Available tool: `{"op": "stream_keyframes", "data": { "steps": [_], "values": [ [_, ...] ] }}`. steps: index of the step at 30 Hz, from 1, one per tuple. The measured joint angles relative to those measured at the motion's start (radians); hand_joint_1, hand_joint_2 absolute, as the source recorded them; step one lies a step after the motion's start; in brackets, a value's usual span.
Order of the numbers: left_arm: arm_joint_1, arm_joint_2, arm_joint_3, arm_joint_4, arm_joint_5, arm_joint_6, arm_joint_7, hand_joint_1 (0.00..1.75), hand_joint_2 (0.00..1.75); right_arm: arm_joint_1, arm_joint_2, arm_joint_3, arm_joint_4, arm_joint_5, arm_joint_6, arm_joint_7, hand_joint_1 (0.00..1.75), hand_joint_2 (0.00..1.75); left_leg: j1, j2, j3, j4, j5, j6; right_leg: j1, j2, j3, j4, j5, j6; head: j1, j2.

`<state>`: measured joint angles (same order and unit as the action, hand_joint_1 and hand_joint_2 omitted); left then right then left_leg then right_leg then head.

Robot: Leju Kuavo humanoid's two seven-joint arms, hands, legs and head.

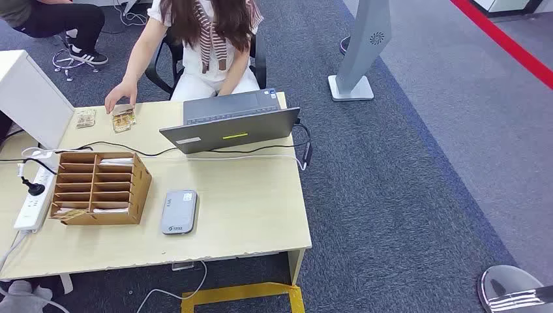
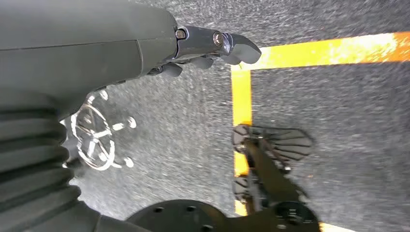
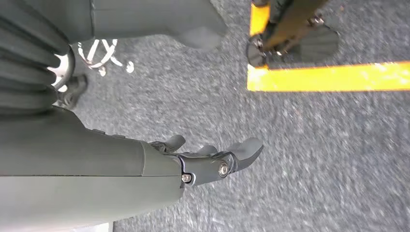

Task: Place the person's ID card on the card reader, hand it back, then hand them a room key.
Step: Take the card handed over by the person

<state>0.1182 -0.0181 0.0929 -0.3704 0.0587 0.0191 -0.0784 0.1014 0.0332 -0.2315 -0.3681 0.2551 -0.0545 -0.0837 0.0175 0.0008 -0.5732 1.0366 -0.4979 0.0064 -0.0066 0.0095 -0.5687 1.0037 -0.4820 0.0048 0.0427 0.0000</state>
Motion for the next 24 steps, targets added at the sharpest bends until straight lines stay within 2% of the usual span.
{"op": "stream_keyframes", "data": {
  "steps": [2,5,6,9,18,21,24],
  "values": [
    [-0.003,-0.002,0.010,0.000,0.006,0.001,-0.008,0.00,1.75,-0.005,0.004,-0.024,0.004,0.024,-0.005,-0.009,0.00,1.75,0.000,0.000,0.000,0.000,0.000,0.000,0.000,0.000,0.000,0.000,0.000,0.000,0.000,0.000],
    [-0.011,-0.007,0.038,0.001,0.023,0.004,-0.030,0.00,0.44,-0.019,0.017,-0.094,0.014,0.095,-0.020,-0.033,0.00,0.44,0.000,0.000,0.000,0.000,0.000,0.000,0.000,0.000,0.000,0.000,0.000,0.000,0.000,0.000],
    [-0.014,-0.009,0.048,0.002,0.029,0.006,-0.037,0.00,0.44,-0.023,0.021,-0.117,0.018,0.118,-0.026,-0.041,0.00,0.00,0.000,0.000,0.000,0.000,0.000,0.000,0.000,0.000,0.000,0.000,0.000,0.000,0.000,0.000],
    [-0.022,-0.015,0.080,0.004,0.048,0.010,-0.059,0.00,1.75,-0.037,0.033,-0.187,0.029,0.189,-0.041,-0.065,0.00,0.00,0.000,0.000,0.000,0.000,0.000,0.000,0.000,0.000,0.000,0.000,0.000,0.000,0.000,0.000],
    [-0.049,-0.038,0.185,0.011,0.101,-0.011,-0.153,0.00,1.75,-0.081,0.073,-0.417,0.068,0.398,-0.088,-0.124,0.00,0.00,0.000,0.000,0.001,0.000,0.000,0.000,0.000,0.000,0.000,0.000,0.000,0.000,0.000,0.000],
    [-0.057,-0.048,0.210,0.005,0.103,-0.033,-0.194,0.00,1.75,-0.095,0.086,-0.487,0.081,0.462,-0.107,-0.102,0.00,0.00,0.000,0.000,0.001,0.000,0.000,0.000,0.000,0.000,0.000,0.000,0.000,0.000,0.000,0.000],
    [-0.054,-0.062,0.218,-0.034,0.094,-0.057,-0.217,0.00,1.75,-0.101,0.093,-0.516,0.089,0.524,-0.116,-0.067,0.00,0.00,0.000,0.000,0.001,0.000,0.000,0.000,0.000,0.000,0.000,0.000,0.000,0.000,0.000,0.000]
  ]
}}
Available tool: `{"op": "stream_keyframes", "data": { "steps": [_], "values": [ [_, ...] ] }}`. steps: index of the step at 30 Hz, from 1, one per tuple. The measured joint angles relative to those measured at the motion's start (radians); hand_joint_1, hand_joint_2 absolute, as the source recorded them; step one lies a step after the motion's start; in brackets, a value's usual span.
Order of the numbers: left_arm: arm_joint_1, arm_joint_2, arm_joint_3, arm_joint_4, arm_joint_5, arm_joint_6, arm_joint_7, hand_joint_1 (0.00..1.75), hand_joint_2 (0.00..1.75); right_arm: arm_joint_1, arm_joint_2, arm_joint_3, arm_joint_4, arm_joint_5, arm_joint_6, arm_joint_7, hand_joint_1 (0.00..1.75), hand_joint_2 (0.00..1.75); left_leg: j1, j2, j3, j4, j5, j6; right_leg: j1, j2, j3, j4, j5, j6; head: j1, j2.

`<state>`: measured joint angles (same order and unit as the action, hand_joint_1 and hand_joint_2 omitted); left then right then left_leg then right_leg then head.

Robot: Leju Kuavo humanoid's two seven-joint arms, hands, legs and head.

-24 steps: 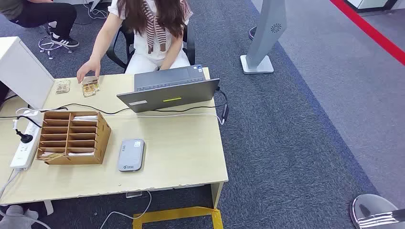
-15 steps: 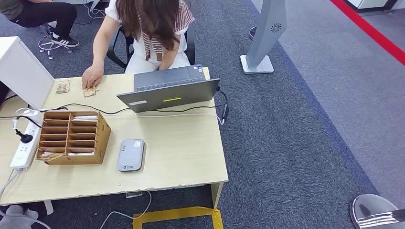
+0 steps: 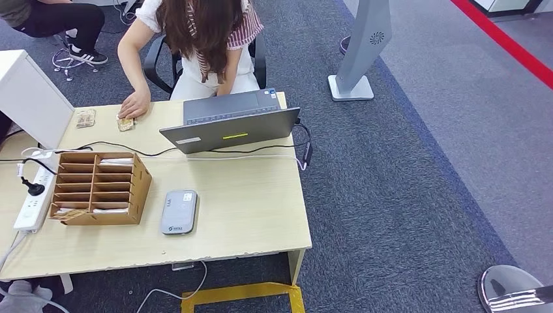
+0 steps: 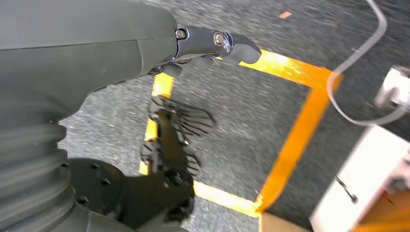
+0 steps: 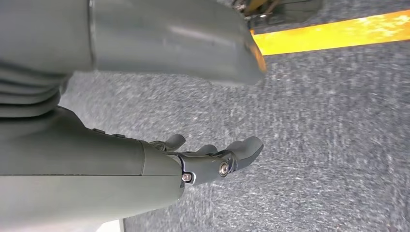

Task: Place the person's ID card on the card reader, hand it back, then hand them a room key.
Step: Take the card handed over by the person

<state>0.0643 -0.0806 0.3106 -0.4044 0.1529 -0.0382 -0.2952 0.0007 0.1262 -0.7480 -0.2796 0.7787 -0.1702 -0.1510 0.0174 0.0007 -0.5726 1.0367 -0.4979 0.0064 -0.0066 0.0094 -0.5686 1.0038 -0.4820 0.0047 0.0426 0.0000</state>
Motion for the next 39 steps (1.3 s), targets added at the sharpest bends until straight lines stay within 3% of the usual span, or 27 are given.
{"op": "stream_keyframes", "data": {
  "steps": [18,30,34,39],
  "values": [
    [0.124,-0.101,0.001,-0.500,-0.106,-0.098,-0.084,0.00,1.75,-0.023,0.028,-0.108,0.031,0.224,-0.030,0.083,0.00,0.00,0.000,0.000,0.000,0.000,0.000,0.000,0.000,0.000,0.000,0.000,0.000,0.000,0.000,0.000],
    [0.262,-0.167,-0.006,-0.961,-0.211,-0.140,-0.194,0.00,1.75,-0.039,0.044,-0.180,0.053,0.354,-0.051,0.127,0.00,0.00,0.000,-0.001,0.000,0.000,0.000,0.000,0.000,-0.001,0.000,0.000,0.000,0.000,0.000,0.000],
    [0.302,-0.187,-0.010,-1.104,-0.242,-0.152,-0.228,0.00,1.75,-0.044,0.050,-0.203,0.060,0.393,-0.061,0.141,0.00,1.75,0.000,-0.001,0.000,0.000,0.000,0.000,0.000,-0.001,0.000,0.000,0.000,0.000,0.000,0.000],
    [0.340,-0.204,-0.019,-1.272,-0.297,-0.156,-0.282,0.00,1.75,-0.051,0.056,-0.230,0.067,0.444,-0.066,0.162,0.00,1.75,0.000,-0.001,0.000,0.000,0.000,0.000,0.000,-0.001,0.000,0.000,0.000,0.000,0.000,0.000]
  ]
}}
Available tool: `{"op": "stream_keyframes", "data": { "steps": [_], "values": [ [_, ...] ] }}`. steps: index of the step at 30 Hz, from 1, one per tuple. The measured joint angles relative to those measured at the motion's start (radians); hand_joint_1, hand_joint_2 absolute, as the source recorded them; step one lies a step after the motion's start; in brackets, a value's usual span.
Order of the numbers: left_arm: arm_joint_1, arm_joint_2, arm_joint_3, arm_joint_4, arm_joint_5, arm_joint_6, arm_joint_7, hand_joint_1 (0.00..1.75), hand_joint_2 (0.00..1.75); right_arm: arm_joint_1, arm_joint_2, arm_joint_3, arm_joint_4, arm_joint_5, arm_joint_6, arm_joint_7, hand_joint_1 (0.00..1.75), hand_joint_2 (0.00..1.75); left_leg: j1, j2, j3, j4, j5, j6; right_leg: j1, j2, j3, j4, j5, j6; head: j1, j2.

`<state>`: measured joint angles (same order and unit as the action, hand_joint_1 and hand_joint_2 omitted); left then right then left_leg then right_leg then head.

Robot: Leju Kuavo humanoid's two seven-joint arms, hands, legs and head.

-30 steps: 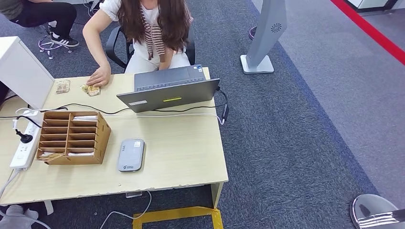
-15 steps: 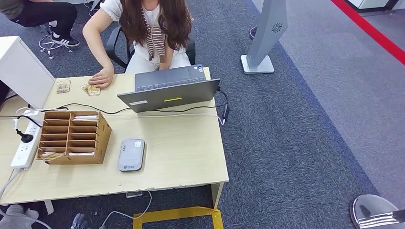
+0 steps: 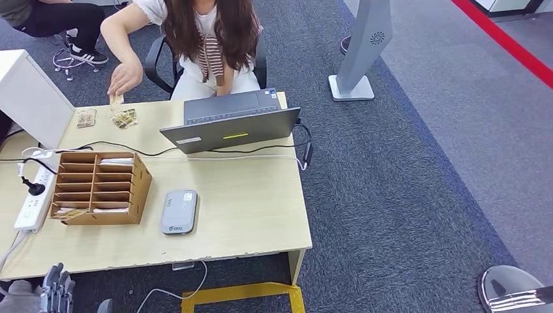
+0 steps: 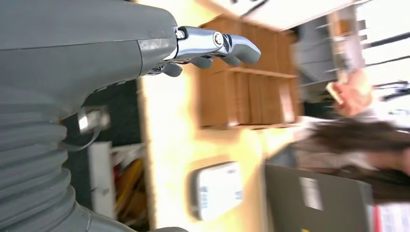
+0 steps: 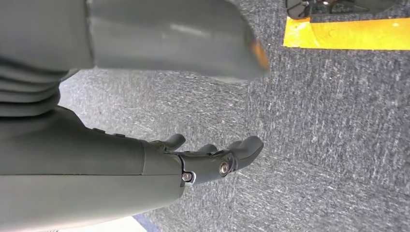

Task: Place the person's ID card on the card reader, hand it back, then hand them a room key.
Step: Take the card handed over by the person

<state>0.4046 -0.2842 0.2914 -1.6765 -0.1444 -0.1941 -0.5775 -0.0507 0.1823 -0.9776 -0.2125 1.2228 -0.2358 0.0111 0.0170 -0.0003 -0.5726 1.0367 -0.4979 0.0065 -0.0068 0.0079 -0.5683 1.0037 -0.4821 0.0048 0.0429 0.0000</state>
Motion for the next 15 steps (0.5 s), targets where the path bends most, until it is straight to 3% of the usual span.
{"op": "stream_keyframes", "data": {
  "steps": [4,8,15],
  "values": [
    [0.006,0.012,-0.037,-0.112,-0.055,0.037,-0.052,0.00,1.75,-0.005,0.005,-0.012,0.005,0.041,-0.001,0.008,0.00,1.75,0.000,0.000,0.000,0.000,0.000,0.000,0.000,0.000,0.000,0.000,0.000,0.000,0.000,0.000],
    [-0.006,0.059,-0.095,-0.185,-0.095,0.113,-0.083,0.00,1.75,-0.010,0.007,-0.016,0.010,0.070,-0.001,0.010,0.00,1.75,0.000,0.000,0.001,0.000,0.000,0.000,0.000,0.000,0.000,0.000,0.000,0.000,0.000,0.000],
    [-0.127,0.169,-0.139,-0.184,-0.204,0.237,-0.045,0.00,1.75,-0.017,0.011,-0.016,0.013,0.113,0.003,0.028,0.00,1.75,0.000,0.000,0.001,0.000,0.001,-0.001,0.000,0.000,0.000,0.000,0.000,0.000,0.000,0.000]
  ]
}}
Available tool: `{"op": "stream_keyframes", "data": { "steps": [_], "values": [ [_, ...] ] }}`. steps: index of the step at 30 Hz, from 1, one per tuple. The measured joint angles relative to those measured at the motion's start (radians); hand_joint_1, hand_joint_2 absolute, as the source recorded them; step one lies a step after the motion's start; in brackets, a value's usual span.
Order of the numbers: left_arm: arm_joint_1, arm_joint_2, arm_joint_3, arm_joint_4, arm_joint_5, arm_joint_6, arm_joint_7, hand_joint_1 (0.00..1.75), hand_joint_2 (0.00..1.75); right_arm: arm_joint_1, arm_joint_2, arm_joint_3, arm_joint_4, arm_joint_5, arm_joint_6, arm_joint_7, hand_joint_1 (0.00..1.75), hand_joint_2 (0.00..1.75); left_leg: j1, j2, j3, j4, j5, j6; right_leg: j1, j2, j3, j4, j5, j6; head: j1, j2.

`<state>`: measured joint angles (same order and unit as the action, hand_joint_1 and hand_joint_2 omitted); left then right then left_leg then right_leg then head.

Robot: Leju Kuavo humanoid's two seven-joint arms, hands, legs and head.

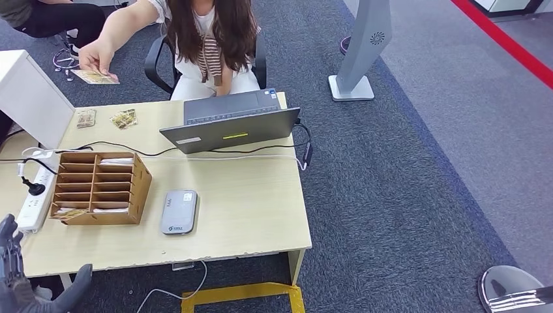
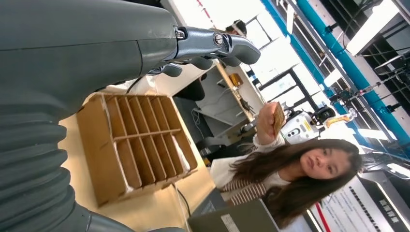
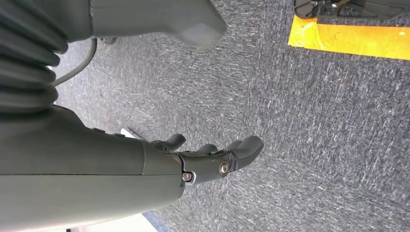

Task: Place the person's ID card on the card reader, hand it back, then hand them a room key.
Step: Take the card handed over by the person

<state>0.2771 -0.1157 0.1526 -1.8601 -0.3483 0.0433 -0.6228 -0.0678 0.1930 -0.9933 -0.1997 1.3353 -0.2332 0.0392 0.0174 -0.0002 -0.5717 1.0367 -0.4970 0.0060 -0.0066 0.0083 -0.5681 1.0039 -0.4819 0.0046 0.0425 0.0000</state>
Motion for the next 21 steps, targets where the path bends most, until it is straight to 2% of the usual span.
{"op": "stream_keyframes", "data": {
  "steps": [10,21],
  "values": [
    [-0.210,0.069,-0.045,0.171,-0.179,0.092,0.109,0.00,1.75,-0.010,0.002,0.014,0.000,0.032,0.015,0.014,0.00,1.75,-0.001,0.000,0.000,0.000,0.001,0.000,0.000,0.000,0.000,0.000,0.000,0.000,0.000,0.000],
    [-0.441,0.103,-0.103,0.421,-0.372,0.181,0.229,0.00,1.75,-0.021,0.003,0.038,0.003,0.058,0.031,0.031,0.00,1.75,0.000,0.000,0.000,0.000,0.001,0.000,0.000,0.001,0.000,0.000,0.000,0.000,0.000,0.000]
  ]
}}
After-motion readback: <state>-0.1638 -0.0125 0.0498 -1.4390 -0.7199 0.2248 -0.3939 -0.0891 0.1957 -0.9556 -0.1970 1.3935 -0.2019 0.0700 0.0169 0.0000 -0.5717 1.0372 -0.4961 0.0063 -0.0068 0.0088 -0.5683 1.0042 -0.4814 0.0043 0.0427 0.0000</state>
